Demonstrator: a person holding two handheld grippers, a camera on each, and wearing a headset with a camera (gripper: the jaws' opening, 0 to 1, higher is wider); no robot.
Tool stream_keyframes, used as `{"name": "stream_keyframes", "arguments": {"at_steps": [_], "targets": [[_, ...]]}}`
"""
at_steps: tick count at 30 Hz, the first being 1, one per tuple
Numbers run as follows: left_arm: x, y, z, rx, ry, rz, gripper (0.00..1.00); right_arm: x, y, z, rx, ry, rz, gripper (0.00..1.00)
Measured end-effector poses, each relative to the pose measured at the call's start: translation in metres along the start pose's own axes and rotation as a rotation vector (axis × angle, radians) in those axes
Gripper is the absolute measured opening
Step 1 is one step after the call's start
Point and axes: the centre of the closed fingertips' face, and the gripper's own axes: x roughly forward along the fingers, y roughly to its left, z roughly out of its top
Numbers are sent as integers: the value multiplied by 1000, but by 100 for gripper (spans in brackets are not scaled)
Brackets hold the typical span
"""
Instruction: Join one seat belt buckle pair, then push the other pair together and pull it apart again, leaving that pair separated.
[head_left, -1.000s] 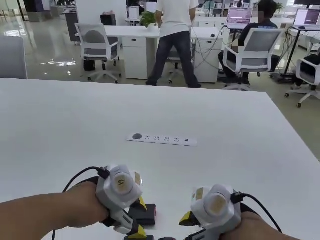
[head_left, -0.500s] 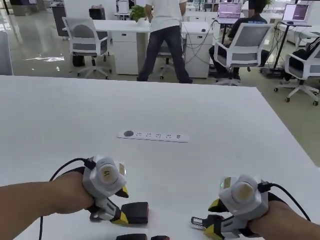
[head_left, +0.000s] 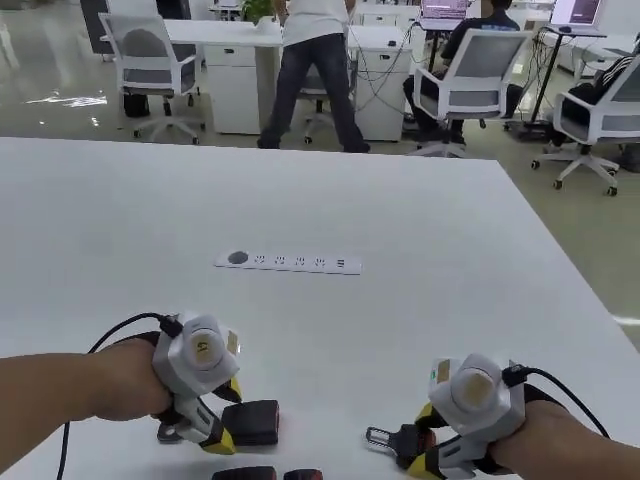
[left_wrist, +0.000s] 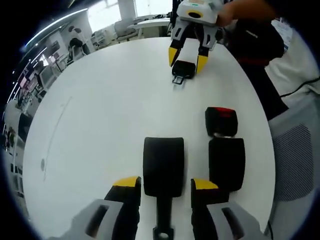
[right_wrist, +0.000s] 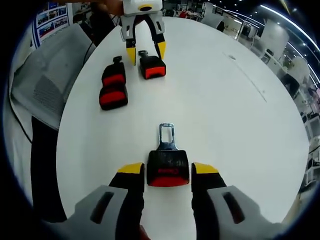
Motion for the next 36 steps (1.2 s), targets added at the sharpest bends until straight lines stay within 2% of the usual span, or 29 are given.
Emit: {"name": "stream_keyframes", "arguments": {"at_steps": [1, 2, 3, 5, 10, 13, 18, 23, 31, 36], "targets": [[-1, 0, 2, -6, -5, -5, 38, 2, -2, -2, 6, 5, 6, 33], [0, -1, 2, -9, -6, -9, 37, 3, 3, -1, 13, 6, 16, 32], [2, 0, -1, -12, 0, -13, 36, 3, 3, 0, 9, 1, 18, 32], [3, -2, -3, -4, 9, -22, 36, 6, -1, 2, 3, 2, 26, 32], [7, -2, -5, -14, 7, -35, 34, 6, 0, 0, -64, 29, 64, 32], [8, 1, -4, -42, -10, -36, 34, 7, -2, 1, -99, 43, 83, 32], [9, 0, -4, -22, -9, -37, 33, 10, -4, 1, -119, 46, 121, 32], [11, -2, -3, -3, 23, -37, 32, 10, -3, 2, -134, 53, 128, 32], [13, 2, -8, 19, 27, -44, 32, 16, -2, 12, -153, 53, 123, 32], [13, 2, -9, 16, 44, -41, 32, 21, 6, 24, -160, 45, 123, 32]]}}
